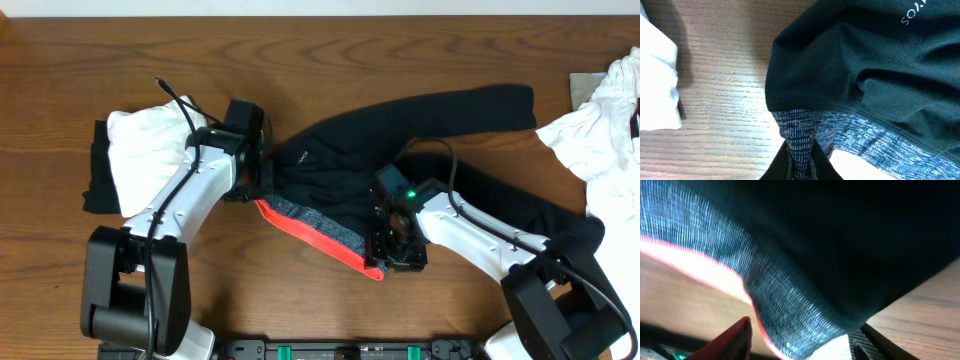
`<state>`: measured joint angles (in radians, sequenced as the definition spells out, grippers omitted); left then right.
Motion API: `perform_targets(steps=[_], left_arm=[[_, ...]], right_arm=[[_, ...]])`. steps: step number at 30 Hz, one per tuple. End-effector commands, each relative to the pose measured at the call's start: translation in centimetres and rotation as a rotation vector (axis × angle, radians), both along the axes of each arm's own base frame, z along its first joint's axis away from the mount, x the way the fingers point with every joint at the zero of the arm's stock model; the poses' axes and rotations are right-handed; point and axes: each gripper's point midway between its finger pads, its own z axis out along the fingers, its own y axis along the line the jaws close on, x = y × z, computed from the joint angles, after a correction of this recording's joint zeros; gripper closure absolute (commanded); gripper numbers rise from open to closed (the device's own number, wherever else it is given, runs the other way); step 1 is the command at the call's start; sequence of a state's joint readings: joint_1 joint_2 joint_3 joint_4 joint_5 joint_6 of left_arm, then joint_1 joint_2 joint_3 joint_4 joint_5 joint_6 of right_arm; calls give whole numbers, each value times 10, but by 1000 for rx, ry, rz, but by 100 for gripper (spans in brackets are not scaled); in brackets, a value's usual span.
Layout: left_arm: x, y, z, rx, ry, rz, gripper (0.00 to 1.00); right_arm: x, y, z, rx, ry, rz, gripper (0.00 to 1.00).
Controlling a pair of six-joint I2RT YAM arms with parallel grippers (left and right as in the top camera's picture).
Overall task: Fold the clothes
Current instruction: 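Grasp the pants middle with the right gripper near the left gripper, then lift the pants with both grippers and spread them across the table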
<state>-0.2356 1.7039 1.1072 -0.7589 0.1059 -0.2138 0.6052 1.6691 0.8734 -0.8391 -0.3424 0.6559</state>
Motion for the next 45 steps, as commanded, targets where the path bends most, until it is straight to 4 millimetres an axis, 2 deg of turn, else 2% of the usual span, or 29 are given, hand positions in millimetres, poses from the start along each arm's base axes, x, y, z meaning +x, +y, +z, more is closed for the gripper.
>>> perform_targets(steps=[1,2,4,6,8,9,13,15,16,17,18,19,21,22,25,26,28,30,31,33,34,35,37,38,40,42,45], left_arm=[[-2,0,1,-11,3,7,93],[-2,0,1,-11,3,7,93],[-2,0,1,-11,3,7,93],[-2,0,1,-11,3,7,94],[-2,0,1,-11,3,7,94],[-2,0,1,-11,2,7,94],[-3,0,4,-7,-1,-29,94],[-6,1,19,-6,-5,-41,94],[-6,1,33,-8,-15,-46,94],[-6,1,49,-10,-30,-55,94],[-5,0,73,-14,-61,-65,94],[-3,0,101,-22,-110,-79,94],[3,-1,167,-41,-256,-113,94],[6,-2,207,-53,-358,-131,94],[5,-2,325,-99,-683,-142,94],[-2,0,375,-118,-822,-143,94],[-20,4,442,-144,-1005,-143,94],[-50,7,506,-190,-1192,-155,94],[-65,6,530,-220,-1264,-171,94],[-102,7,573,-274,-1412,-205,94],[-118,11,590,-281,-1476,-206,94],[-131,14,601,-283,-1523,-207,94],[-147,18,616,-291,-1586,-204,94],[-151,18,618,-300,-1594,-199,94],[-154,10,614,-367,-1563,-221,94],[-154,-12,609,-486,-1499,-307,94],[-136,-32,595,-597,-1380,-327,94]], right_arm=[[2,-4,-4,-53,-3,-67,38],[2,-4,-4,-54,-3,-74,38],[4,-3,-5,-55,-8,-88,45],[5,-3,-5,-57,-15,-95,64],[6,-4,-5,-64,-22,-94,89],[7,-4,-6,-65,-26,-94,99],[16,-10,-4,-81,-76,-58,99],[25,-18,8,-90,-114,-40,99],[30,-23,18,-97,-136,-40,99],[39,-30,32,-107,-177,-41,99],[48,-38,48,-118,-223,-46,99],[61,-48,73,-129,-300,-53,99],[87,-62,130,-117,-478,-60,99],[97,-67,158,-102,-561,-69,99],[123,-86,275,-31,-881,-115,98],[126,-96,322,-7,-1000,-145,98],[125,-113,387,12,-1159,-197,98],[114,-129,455,36,-1327,-236,98],[105,-134,486,46,-1412,-233,98],[85,-142,535,47,-1557,-227,98],[73,-150,558,25,-1629,-239,98],[64,-158,571,-2,-1670,-273,98],[49,-173,588,-51,-1722,-332,99],[45,-171,592,-30,-1729,-331,98],[40,-147,592,95,-1717,-229,98],[38,-110,585,276,-1659,-74,98],[41,-71,576,451,-1585,119,99]])
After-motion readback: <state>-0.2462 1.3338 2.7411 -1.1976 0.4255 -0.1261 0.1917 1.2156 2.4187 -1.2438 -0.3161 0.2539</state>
